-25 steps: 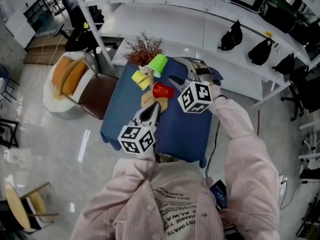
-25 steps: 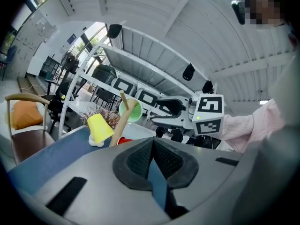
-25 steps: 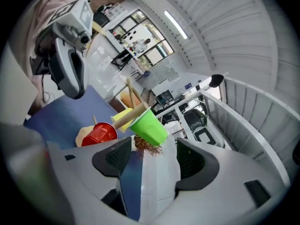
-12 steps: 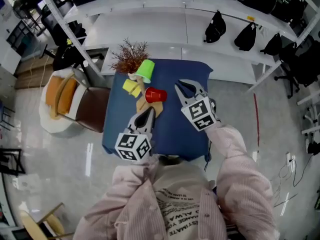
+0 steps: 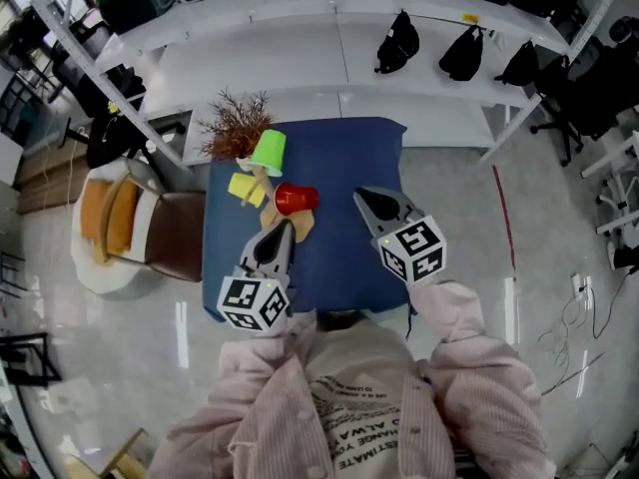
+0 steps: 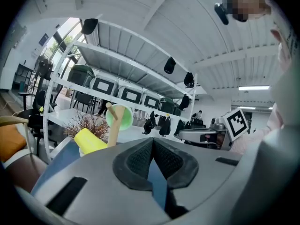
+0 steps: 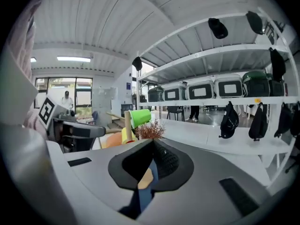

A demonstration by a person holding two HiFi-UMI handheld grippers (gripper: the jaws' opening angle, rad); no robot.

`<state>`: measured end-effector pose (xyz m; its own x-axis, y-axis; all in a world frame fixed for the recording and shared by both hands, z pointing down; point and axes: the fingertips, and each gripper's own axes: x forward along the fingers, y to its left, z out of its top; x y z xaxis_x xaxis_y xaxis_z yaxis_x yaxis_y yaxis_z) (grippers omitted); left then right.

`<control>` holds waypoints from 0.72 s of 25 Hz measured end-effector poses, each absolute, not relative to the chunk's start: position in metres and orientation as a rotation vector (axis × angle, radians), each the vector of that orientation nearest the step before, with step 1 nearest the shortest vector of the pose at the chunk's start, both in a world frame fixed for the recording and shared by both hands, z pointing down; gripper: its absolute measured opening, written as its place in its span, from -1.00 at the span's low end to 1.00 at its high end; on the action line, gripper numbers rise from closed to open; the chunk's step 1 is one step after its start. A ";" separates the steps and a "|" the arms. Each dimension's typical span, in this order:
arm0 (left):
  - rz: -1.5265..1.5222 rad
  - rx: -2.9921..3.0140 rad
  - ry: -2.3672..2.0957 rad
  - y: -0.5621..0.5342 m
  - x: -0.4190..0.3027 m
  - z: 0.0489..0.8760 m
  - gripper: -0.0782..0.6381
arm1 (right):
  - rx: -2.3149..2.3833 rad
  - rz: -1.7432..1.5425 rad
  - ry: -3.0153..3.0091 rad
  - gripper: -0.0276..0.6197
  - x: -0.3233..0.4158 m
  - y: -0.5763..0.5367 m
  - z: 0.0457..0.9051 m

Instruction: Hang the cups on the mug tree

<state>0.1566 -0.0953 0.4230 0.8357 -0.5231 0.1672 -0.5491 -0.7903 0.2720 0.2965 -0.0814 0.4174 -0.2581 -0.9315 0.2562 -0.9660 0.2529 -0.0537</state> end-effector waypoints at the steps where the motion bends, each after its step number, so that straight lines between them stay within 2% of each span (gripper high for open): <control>1: 0.121 2.717 -0.808 -0.095 0.156 0.421 -0.79 | 1.813 0.324 -2.363 -0.91 0.297 -0.077 0.416; 18: 0.035 2.764 -0.933 -0.099 0.128 0.384 -0.79 | 2.112 0.337 -2.345 -0.92 0.331 -0.047 0.376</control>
<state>0.1275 -0.0991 0.3840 0.7975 -0.5960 0.0935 -0.6013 -0.7729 0.2028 0.3309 -0.0465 0.3763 -0.1140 -0.9866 0.1169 -0.9796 0.0921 -0.1786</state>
